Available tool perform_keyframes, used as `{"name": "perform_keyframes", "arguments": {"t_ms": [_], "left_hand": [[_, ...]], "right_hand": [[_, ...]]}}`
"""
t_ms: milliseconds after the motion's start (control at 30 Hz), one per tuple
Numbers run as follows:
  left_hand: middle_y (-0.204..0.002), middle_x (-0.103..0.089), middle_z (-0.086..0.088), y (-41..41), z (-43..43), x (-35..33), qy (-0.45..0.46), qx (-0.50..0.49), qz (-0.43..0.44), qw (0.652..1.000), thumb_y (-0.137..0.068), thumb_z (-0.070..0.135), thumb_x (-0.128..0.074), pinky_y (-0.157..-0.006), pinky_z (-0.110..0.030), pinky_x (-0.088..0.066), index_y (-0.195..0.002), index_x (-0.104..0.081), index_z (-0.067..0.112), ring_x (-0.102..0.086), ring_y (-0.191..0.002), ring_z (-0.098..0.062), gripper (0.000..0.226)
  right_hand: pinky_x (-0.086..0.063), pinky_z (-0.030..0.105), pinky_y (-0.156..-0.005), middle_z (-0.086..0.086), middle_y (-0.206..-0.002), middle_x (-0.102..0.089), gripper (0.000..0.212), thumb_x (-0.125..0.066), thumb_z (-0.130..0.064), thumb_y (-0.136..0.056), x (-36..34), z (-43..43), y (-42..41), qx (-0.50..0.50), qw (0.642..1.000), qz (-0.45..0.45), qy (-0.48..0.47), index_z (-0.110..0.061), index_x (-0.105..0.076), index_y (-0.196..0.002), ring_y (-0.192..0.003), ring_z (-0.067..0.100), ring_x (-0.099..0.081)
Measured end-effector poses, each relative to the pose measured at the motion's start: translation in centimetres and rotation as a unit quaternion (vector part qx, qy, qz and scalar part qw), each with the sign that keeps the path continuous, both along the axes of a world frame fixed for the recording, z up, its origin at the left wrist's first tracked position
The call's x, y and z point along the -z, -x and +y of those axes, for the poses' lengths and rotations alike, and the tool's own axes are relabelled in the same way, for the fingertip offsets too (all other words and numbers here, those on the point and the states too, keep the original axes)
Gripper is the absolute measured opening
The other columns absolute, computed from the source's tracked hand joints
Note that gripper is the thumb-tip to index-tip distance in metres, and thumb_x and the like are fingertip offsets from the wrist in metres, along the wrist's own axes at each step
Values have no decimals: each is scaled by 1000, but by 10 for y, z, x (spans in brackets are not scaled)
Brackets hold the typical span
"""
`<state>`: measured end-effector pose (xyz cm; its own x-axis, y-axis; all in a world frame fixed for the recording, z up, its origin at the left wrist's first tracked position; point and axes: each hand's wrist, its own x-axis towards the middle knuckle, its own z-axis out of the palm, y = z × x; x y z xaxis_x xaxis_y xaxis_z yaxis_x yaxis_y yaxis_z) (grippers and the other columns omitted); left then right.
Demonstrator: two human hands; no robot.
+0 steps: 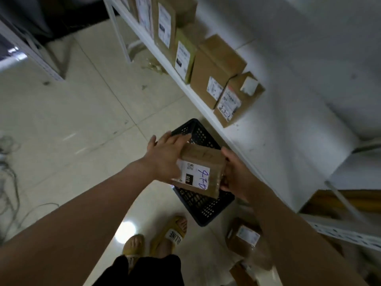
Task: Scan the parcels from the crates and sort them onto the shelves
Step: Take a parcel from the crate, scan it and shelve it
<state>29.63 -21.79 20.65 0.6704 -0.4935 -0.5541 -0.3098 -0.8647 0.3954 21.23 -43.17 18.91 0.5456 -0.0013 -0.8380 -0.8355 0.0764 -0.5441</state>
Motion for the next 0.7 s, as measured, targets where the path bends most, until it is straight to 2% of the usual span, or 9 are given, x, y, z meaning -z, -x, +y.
{"name": "perform_keyframes", "arguments": {"t_ms": [100, 200, 267, 333, 400, 467, 567, 633, 700], "left_hand": [[-144, -40, 1, 4, 13, -59, 8, 7, 29, 1000, -68, 40, -87, -120, -50, -23, -154, -26, 38, -39, -138, -25, 105], [-121, -51, 4, 15, 31, -103, 95, -28, 86, 991, -59, 41, -93, -100, -39, -50, -131, -49, 37, -58, -112, -20, 84], [-113, -68, 3, 25, 46, -128, 155, -69, 123, 978, -59, 35, -95, -91, -39, -57, -121, -59, 30, -69, -102, -19, 72], [-104, -76, 5, 40, 62, -155, 184, -78, 155, 968, -65, 24, -95, -90, -38, -59, -122, -64, 25, -73, -95, -14, 64], [-101, -78, 8, 54, 74, -182, 182, -42, 162, 969, -68, 24, -93, -91, -39, -59, -124, -65, 27, -74, -92, -11, 63], [-100, -78, 10, 66, 83, -207, 165, 9, 157, 974, -69, 28, -91, -91, -38, -58, -124, -66, 29, -74, -93, -11, 60], [-104, -77, 8, 85, 91, -245, 166, 44, 136, 976, -70, 30, -91, -88, -31, -54, -120, -68, 26, -72, -99, -15, 55], [-125, -69, 5, 100, 92, -266, 185, 36, 93, 978, -70, 29, -92, -91, -27, -49, -134, -59, 25, -65, -109, -15, 71], [-148, -48, -4, 113, 92, -280, 243, -23, 33, 969, -70, 28, -92, -100, -34, -50, -154, -36, 28, -56, -122, -21, 101]], "right_hand": [[-43, 45, -100, -6, -122, -73, 58, -38, -86, -84, -69, 5, 5, -46, 998, -31, 33, -48, -72, -111, -119, 20, -63], [-59, 32, -77, 3, -121, -73, 72, -43, -83, -86, -124, 9, 20, 6, 997, -75, 22, -29, -69, -126, -106, 22, -72], [-59, 30, -71, 7, -118, -74, 68, -42, -76, -91, -159, 16, 35, 22, 991, -132, 8, -24, -68, -126, -102, 22, -74], [-53, 33, -81, 2, -121, -73, 69, -48, -83, -82, -186, 29, 51, -13, 982, -181, 45, -34, -66, -127, -108, 19, -71], [-50, 30, -86, -4, -125, -68, 69, -62, -80, -75, -213, 42, 64, -55, 970, -226, 67, -40, -57, -131, -113, 14, -67], [-55, 26, -85, -5, -127, -62, 77, -76, -59, -72, -240, 56, 75, -131, 955, -248, 93, -38, -45, -138, -107, 9, -69], [-56, 37, -97, -5, -131, -59, 94, -89, -42, -68, -274, 79, 98, -267, 925, -210, 168, -37, -38, -147, -110, 14, -68], [-56, 38, -99, -8, -124, -64, 81, -90, -36, -71, -288, 87, 117, -272, 921, -189, 206, -32, -49, -140, -108, 12, -68], [-58, 33, -90, -7, -111, -72, 50, -86, -30, -78, -298, 93, 140, -224, 932, -204, 201, -29, -60, -121, -100, 11, -71]]}}
